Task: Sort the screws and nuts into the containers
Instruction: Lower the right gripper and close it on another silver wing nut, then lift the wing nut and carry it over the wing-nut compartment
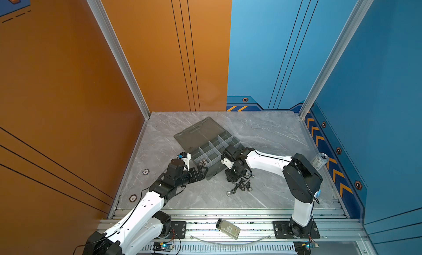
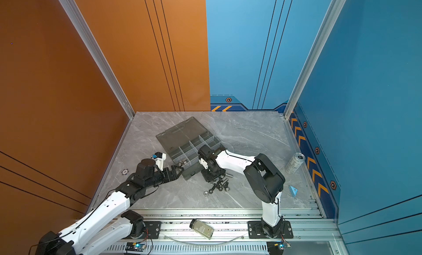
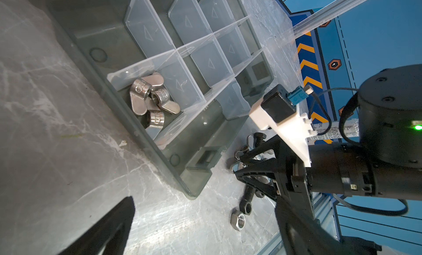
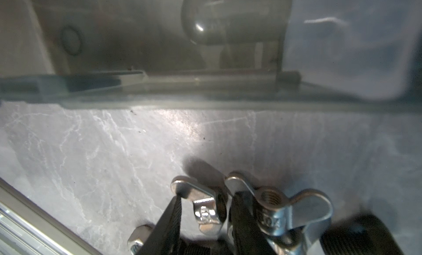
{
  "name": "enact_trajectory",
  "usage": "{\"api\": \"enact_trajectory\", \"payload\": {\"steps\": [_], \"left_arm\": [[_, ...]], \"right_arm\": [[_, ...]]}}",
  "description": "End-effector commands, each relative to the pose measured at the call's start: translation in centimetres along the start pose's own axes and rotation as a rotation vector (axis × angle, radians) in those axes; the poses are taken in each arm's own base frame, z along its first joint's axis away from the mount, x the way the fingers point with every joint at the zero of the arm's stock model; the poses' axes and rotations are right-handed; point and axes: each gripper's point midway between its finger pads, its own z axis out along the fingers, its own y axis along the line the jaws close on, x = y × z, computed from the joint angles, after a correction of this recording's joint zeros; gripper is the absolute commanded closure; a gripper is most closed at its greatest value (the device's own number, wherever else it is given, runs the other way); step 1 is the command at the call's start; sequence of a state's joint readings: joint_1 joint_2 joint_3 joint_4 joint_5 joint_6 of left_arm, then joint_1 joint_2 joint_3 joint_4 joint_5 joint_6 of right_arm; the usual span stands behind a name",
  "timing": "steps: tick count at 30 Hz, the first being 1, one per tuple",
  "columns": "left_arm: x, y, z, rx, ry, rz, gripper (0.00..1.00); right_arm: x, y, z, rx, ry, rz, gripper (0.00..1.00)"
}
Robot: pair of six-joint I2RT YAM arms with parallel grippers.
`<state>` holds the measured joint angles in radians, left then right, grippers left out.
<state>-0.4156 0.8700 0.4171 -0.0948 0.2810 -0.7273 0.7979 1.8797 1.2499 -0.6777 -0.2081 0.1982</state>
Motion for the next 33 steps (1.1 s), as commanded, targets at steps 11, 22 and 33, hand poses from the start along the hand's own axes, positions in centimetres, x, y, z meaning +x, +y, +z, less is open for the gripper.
{"api": "enact_trajectory", "payload": {"steps": [11,22,33], "left_arm": [[-0.6,-1.2,-0.4,0.029,-0.02,0.024,0.02],[-0.5,-1.3,-0.5,0.033,-0.022,0.024,0.02],[-0.5,-1.3,-0.9,0.042,-0.034,0.029,0.02]], "right_arm": [[1.7,-0.1,1.4,0.017,0.06,-0.005,0.72],[0.6,-0.1,-0.3,-0.006,-0.005,0.027,0.92],[-4.6,3.5,-7.6,-0.223,-0.278,-0.021,0.94]]}}
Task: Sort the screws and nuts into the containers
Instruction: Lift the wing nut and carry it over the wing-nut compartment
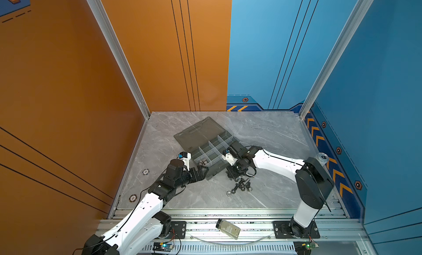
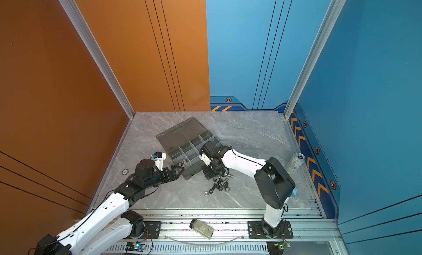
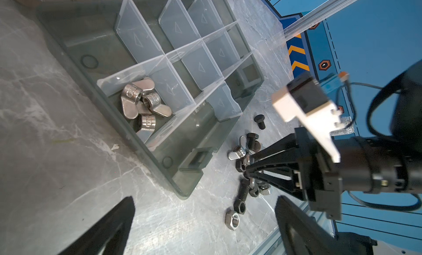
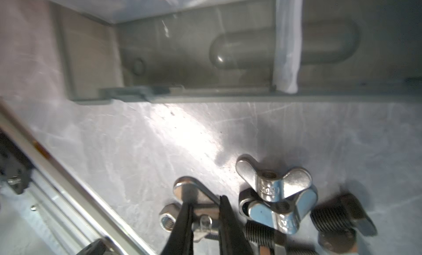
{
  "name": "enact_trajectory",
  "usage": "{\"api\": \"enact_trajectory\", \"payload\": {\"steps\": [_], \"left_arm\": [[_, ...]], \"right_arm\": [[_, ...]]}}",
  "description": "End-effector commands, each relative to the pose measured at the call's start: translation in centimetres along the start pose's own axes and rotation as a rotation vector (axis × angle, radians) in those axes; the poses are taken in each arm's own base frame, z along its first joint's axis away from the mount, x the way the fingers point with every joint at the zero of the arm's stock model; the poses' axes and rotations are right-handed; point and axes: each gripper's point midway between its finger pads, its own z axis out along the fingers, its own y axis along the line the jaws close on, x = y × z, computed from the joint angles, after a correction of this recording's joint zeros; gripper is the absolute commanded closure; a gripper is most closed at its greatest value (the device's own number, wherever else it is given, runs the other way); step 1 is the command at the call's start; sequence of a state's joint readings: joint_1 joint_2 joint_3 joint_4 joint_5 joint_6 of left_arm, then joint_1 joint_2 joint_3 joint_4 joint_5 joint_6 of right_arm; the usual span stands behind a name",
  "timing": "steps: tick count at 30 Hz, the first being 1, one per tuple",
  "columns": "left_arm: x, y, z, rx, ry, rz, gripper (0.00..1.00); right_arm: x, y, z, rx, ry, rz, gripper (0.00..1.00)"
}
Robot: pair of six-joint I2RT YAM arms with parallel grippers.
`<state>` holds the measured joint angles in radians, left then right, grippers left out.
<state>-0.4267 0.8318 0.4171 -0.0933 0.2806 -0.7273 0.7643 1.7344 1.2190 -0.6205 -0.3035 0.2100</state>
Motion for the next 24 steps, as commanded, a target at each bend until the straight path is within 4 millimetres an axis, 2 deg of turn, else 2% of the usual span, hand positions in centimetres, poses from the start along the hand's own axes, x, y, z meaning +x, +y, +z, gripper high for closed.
{"api": "enact_trajectory", "payload": {"steps": [1,6,8,13,18,24], "left_arm": [[-0.3,-0.4,-0.3,0.011,-0.014,0.012,0.02],[-0.2,-0.4,-0.4,0.017,-0.015,0.012,0.03],[-0.2,-0.4,-0.5,0.018,-0.016,0.012,0.02],[-0.3,-0.5,-0.8,0.021,-0.024,0.014,0.02],[-0.2,-0.3,-1.0,0.02,-0.028,0.013,0.02],[-0.2,-0.2,-1.2,0.017,-0.032,0.009,0.02]], "right_arm": [[-4.1,2.9,-2.9,-0.124,-0.155,-0.032,0.94],[-9.0,4.7,-4.7,-0.17,-0.287,-0.052,0.95],[-10.5,5.0,-4.9,-0.171,-0.313,-0.053,0.96],[-13.7,5.6,-3.8,-0.173,-0.346,-0.037,0.96],[-15.4,5.7,-1.5,-0.155,-0.342,-0.008,0.95],[-15.6,6.4,1.5,-0.144,-0.294,-0.019,0.95]]}}
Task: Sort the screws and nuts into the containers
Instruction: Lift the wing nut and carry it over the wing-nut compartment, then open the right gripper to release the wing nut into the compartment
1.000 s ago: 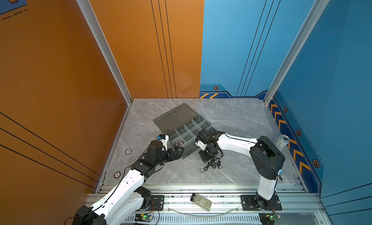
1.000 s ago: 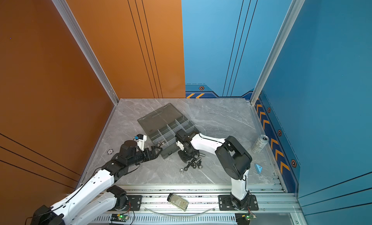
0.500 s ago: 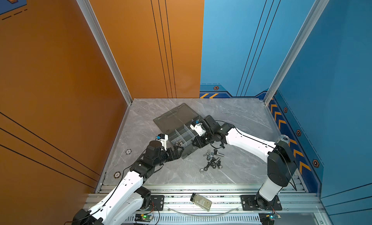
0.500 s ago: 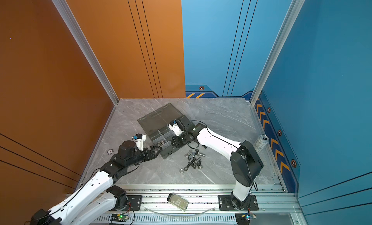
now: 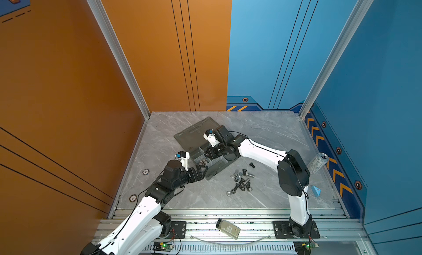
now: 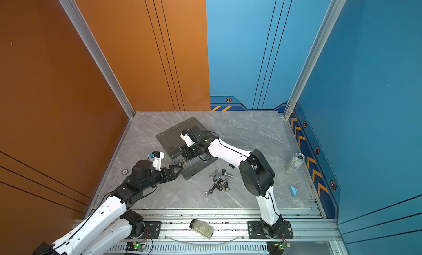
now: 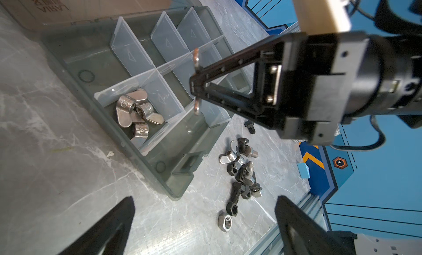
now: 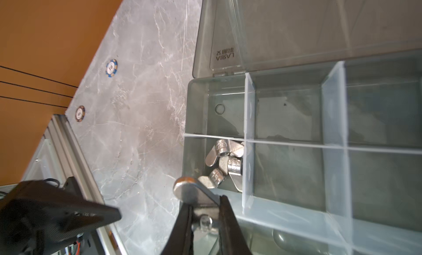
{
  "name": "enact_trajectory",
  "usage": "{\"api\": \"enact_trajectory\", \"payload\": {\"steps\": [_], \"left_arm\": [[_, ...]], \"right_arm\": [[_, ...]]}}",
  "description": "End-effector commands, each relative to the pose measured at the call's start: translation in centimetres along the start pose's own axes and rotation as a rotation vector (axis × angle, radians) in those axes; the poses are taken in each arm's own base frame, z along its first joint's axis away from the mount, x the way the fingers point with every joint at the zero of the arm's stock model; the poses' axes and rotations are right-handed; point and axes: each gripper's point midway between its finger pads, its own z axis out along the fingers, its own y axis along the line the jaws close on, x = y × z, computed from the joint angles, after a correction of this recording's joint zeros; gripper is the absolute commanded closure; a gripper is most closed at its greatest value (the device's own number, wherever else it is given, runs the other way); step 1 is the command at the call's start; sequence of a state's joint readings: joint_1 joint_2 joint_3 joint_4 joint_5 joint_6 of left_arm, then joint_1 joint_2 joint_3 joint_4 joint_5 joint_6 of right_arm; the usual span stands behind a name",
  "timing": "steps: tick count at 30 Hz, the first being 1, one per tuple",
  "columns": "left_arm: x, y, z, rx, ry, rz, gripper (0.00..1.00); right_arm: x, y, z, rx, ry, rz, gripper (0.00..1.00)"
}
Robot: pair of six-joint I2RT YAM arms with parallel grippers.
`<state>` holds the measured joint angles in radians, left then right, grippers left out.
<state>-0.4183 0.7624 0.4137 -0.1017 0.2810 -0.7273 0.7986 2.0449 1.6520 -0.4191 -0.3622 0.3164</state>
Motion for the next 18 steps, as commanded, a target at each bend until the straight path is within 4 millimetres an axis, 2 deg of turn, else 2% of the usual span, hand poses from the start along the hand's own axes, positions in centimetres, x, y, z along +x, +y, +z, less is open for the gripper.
{"api": "enact_trajectory", "payload": {"steps": [1,2,5,10,18], "left_arm": [[0.6,0.7,-0.2,-0.016,0.014,-0.004,0.02],[0.6,0.7,-0.2,-0.018,0.014,-0.004,0.02],[0.5,0.7,-0.3,-0.016,0.009,-0.005,0.02],[0.5,0.7,-0.2,-0.016,0.012,-0.007,0.02],[0.3,0.6,-0.3,-0.015,0.011,-0.005,0.02]], "right_arm": [[-1.0,0.9,0.2,0.012,-0.021,-0.011,0.94],[-0.5,0.5,1.2,0.025,-0.001,-0.011,0.94],[0.1,0.1,2.1,0.05,0.023,-0.017,0.94],[0.9,-0.6,2.9,0.09,0.056,-0.025,0.89],[1.9,-1.3,3.5,0.12,0.089,-0.023,0.75]]}}
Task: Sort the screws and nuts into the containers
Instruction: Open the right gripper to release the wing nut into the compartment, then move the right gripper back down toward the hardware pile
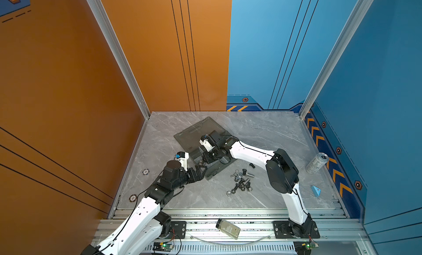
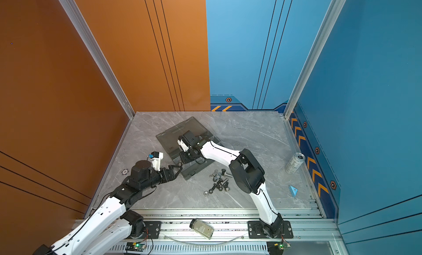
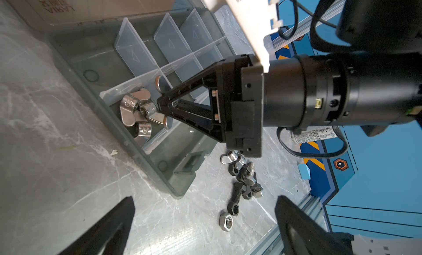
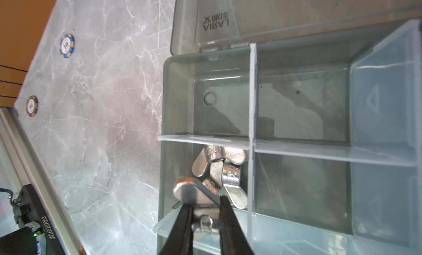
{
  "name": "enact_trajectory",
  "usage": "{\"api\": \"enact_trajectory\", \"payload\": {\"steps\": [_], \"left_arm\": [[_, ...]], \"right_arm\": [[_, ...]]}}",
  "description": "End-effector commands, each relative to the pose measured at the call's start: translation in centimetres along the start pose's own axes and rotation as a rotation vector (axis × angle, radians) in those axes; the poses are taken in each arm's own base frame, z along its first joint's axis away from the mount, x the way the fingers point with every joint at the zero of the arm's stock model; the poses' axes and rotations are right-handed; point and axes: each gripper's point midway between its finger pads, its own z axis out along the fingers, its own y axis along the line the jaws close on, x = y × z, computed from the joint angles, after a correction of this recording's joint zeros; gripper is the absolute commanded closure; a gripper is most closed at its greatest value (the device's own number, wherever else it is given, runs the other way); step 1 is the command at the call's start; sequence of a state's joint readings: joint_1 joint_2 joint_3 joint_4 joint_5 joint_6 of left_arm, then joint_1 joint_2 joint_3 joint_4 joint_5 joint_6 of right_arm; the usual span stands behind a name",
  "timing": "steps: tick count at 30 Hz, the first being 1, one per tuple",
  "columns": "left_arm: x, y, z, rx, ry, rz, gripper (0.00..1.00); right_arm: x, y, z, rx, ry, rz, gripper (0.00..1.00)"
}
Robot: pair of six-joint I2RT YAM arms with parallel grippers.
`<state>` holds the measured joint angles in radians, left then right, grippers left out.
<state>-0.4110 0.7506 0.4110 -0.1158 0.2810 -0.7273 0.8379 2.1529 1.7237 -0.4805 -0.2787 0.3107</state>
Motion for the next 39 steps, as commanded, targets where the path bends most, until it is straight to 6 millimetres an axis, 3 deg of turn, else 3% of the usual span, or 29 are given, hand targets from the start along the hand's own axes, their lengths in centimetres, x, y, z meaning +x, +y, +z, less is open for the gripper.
{"api": "enact_trajectory", "payload": {"steps": [1,9,15,21,25,30,35,39], "left_arm": [[0.3,0.4,-0.1,-0.009,0.013,-0.001,0.02],[0.3,0.3,-0.2,-0.007,0.01,-0.003,0.02],[0.2,0.3,-0.3,-0.009,0.004,-0.002,0.02],[0.3,0.4,-0.3,-0.01,0.005,-0.002,0.02],[0.4,0.5,-0.3,-0.014,0.007,-0.003,0.02],[0.2,0.4,-0.2,-0.01,0.007,-0.004,0.02],[0.1,0.2,-0.1,-0.007,0.008,-0.003,0.02],[0.2,0.2,0.0,-0.003,0.014,-0.005,0.02]], "right_arm": [[-0.1,-0.2,0.0,0.031,0.008,-0.015,0.73],[0.0,0.0,-1.0,0.024,-0.002,-0.029,0.65],[-0.5,0.8,-4.0,-0.047,-0.082,-0.032,0.64],[0.7,0.3,-6.5,-0.072,-0.12,-0.029,0.64],[2.4,-0.8,-8.4,-0.042,-0.115,-0.005,0.64],[5.6,-4.2,-10.0,0.088,-0.028,0.111,0.63],[9.7,-6.6,-10.4,0.201,0.095,0.233,0.63],[11.4,-7.8,-10.8,0.267,0.12,0.299,0.62]]}}
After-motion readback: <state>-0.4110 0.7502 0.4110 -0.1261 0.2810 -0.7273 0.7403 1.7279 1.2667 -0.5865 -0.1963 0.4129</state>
